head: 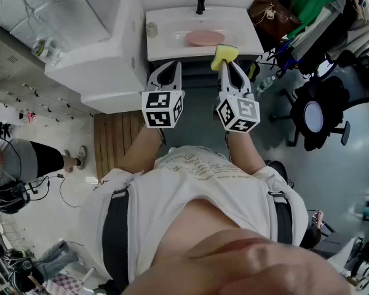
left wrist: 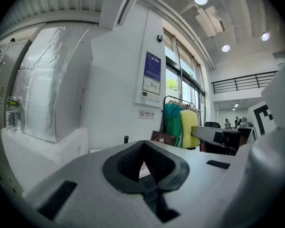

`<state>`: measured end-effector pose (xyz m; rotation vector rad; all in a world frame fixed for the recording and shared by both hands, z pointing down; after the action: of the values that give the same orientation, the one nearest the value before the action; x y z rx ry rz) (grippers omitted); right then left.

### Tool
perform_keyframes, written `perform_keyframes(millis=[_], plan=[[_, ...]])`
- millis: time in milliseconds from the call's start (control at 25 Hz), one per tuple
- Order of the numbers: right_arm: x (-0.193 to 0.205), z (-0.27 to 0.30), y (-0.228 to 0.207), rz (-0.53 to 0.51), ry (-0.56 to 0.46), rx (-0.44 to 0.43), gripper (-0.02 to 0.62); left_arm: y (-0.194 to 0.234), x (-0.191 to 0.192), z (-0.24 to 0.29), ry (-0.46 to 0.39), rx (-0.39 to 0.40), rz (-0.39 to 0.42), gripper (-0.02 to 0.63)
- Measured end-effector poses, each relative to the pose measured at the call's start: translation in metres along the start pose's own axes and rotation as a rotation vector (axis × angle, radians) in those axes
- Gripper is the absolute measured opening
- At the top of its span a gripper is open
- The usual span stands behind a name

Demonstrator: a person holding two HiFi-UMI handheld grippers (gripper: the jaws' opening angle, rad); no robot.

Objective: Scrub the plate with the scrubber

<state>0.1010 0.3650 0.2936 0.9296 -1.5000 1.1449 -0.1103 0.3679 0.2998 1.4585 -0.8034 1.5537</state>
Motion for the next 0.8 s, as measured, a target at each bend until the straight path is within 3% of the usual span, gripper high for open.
perform_keyframes(millis=[800], plan=[[0.009,0.011,0.019,0.023,-0.002,0.021,0.049,0.021,-0.001,0.004,0.006,0.040,0.028,0.020]])
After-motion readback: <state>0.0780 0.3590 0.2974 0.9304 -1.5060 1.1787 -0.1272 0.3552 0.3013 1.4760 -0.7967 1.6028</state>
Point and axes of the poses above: the fingertips, and each gripper's own axes: z forward along the fingers, y to its left, x out of its underside, the point moved 9 cm from there along -z, backward along the fingers, and after that the axes turned 6 degrees about x, right-handed, at the moved point
